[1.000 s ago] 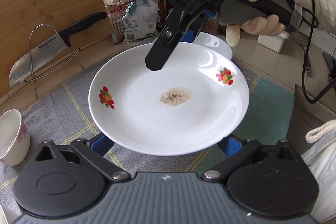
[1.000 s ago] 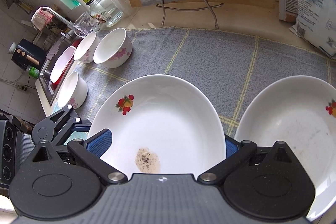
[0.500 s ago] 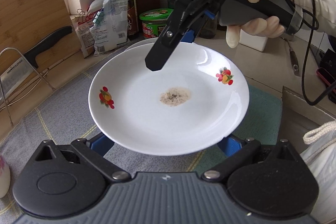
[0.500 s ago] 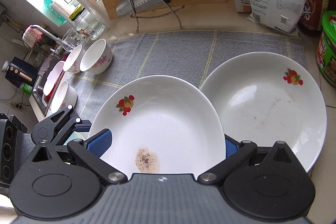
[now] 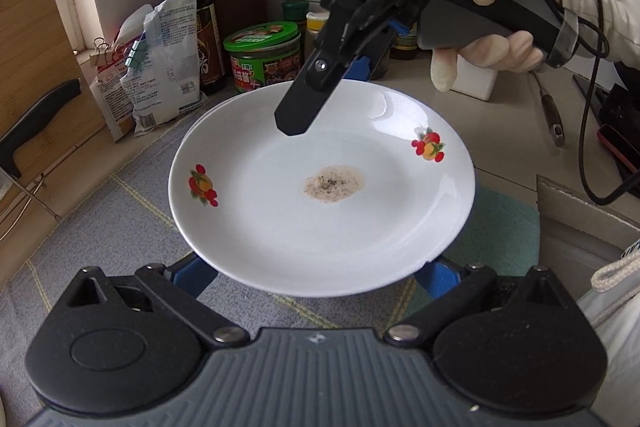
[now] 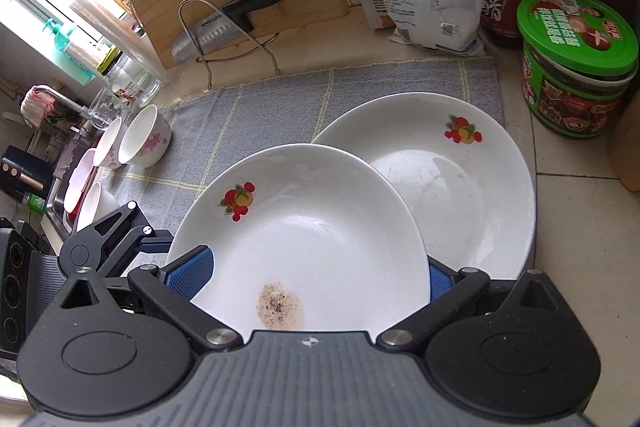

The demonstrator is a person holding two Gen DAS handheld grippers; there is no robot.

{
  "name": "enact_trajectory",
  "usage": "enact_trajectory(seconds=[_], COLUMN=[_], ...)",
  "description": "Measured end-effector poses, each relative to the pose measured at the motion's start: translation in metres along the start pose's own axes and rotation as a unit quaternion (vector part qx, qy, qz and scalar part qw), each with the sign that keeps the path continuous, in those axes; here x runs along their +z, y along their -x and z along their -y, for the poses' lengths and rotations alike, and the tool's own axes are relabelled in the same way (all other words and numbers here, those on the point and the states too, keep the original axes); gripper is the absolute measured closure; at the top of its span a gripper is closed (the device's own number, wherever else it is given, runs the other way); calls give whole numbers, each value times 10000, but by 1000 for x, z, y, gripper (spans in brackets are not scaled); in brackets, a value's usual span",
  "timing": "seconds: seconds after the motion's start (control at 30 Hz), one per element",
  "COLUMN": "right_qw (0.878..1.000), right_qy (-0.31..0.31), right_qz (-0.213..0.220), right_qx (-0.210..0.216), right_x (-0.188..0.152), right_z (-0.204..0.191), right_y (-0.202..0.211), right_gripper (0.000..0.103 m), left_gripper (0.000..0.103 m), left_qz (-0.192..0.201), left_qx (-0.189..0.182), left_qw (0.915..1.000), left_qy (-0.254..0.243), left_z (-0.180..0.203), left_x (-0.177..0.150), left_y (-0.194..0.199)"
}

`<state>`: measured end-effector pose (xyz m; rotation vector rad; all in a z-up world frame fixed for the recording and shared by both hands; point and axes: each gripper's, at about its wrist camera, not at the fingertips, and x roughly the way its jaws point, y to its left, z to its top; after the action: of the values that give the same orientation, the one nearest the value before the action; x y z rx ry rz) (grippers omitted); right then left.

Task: Organize plates and bowls
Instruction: 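Carry the stained plate with both grippers toward the plate stack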

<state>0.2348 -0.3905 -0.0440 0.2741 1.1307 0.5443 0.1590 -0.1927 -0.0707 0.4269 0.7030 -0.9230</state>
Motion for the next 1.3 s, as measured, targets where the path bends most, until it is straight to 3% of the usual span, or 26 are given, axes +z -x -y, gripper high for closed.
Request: enact_trajectory(seconds=[1.3], right_qw=[9992], right_qy=[-317], right_qz=[128], right_qx=[-217], right_x=[24], right_z=[46], right_y=[-8], right_gripper=[0], left_gripper=[1], left_qz=[-257], left_qx=[-282], left_qw=[9993], left_qy=[29], left_z=[-30], left_x=[27], left_y=[-43])
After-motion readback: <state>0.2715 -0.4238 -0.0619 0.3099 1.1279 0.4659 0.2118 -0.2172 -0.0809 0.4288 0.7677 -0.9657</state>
